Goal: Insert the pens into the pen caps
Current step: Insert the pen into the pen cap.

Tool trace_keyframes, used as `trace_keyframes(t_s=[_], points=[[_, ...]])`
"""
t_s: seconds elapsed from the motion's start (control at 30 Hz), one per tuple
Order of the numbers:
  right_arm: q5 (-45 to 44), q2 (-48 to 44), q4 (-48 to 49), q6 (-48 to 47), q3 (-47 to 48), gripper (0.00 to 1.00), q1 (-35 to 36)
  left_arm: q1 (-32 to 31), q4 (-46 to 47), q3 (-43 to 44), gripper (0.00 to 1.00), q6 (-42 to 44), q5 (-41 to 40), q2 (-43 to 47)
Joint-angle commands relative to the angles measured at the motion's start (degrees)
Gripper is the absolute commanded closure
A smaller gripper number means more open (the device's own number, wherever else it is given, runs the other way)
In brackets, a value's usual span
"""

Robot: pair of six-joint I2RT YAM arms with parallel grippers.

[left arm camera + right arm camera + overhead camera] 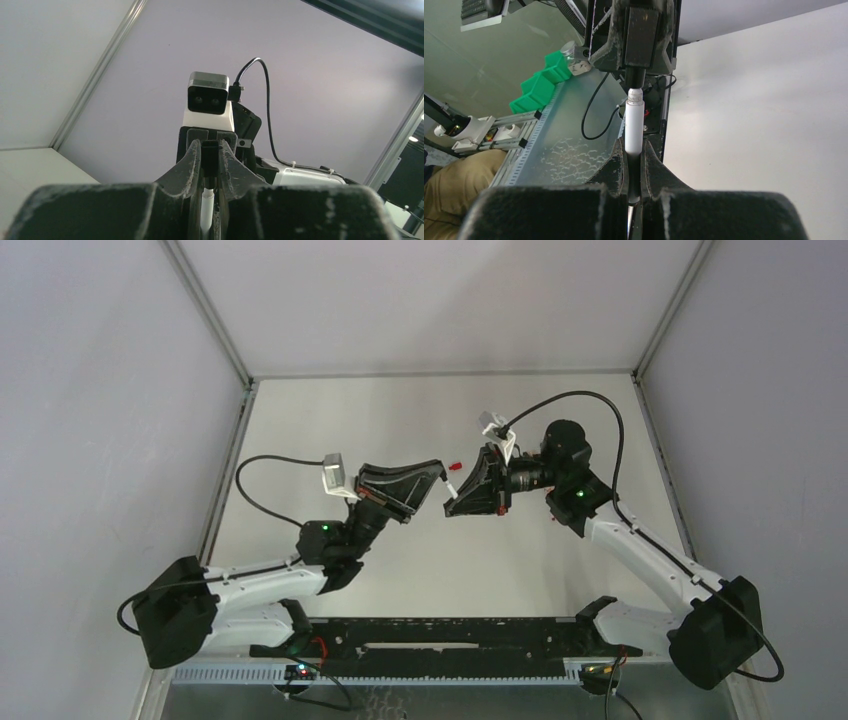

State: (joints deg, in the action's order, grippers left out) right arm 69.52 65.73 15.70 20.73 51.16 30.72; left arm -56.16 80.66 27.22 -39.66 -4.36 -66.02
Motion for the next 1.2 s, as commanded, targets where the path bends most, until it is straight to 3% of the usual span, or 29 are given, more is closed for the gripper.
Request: trace_keyframes(t_s=[0.0,0.6,1.17], points=[[-0.28,-1.82,2.23,0.94,0.48,1.00,-0.75,-0.79,1.50,1.96,1.00,-0.94,-0.02,-0.64],[-1.11,-2.68,0.84,-0.18,0.52,1.00,-2.40,-1.58,1.44,0.49,0.94,-1.65,-0.78,-1.68],[-1.48,-1.86,-0.84,-2.17,0.52,1.00,-2.42,-1.67,1.26,-1.39,0.56,-0.82,-2.76,0.01]])
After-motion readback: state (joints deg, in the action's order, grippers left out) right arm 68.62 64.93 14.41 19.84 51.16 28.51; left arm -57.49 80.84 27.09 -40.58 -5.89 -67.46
